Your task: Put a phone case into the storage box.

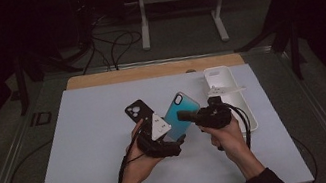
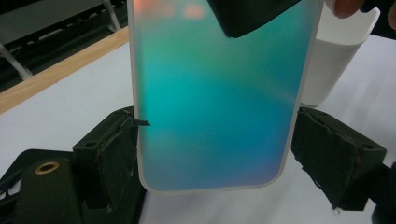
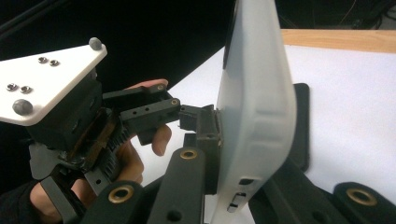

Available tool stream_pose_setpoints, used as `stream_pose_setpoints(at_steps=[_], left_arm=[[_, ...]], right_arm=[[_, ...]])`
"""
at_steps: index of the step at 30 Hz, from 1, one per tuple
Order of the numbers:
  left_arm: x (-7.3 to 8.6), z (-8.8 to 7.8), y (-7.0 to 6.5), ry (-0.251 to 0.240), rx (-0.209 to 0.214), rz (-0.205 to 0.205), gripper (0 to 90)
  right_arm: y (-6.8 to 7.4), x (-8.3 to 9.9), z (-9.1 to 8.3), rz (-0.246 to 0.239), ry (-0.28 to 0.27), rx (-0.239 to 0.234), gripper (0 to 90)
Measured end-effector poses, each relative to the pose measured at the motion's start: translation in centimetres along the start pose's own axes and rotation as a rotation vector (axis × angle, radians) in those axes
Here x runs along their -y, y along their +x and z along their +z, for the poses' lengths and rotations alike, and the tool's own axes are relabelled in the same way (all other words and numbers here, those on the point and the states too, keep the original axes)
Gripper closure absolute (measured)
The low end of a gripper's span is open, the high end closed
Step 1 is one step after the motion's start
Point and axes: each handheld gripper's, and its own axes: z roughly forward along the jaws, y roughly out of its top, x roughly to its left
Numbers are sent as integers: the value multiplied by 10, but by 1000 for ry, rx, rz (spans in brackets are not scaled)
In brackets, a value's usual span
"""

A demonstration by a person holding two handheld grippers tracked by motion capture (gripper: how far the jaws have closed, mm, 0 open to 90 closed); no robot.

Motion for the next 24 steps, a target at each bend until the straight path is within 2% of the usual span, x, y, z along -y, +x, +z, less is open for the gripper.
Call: stream_pose_setpoints(at_steps=[5, 9, 13, 17, 20, 24], left_arm=[[1, -4, 6, -9, 12, -34, 178], [5, -10, 16, -20, 40, -77, 168], [10, -14, 22, -17, 86, -99, 151], [14, -15, 25, -11, 115, -97, 135], [17, -16, 25, -10, 154, -97, 108], [17, -16, 24, -15, 179, -94, 93]], right_arm=[[-1, -4, -6, -25, -7, 50, 868], [-1, -5, -10, -58, 5, 68, 868], [-1, -7, -15, -98, 4, 57, 867], [1, -10, -18, -129, 10, 51, 867], [5, -13, -23, -175, 6, 17, 867], [7, -14, -23, -192, 10, 0, 867]])
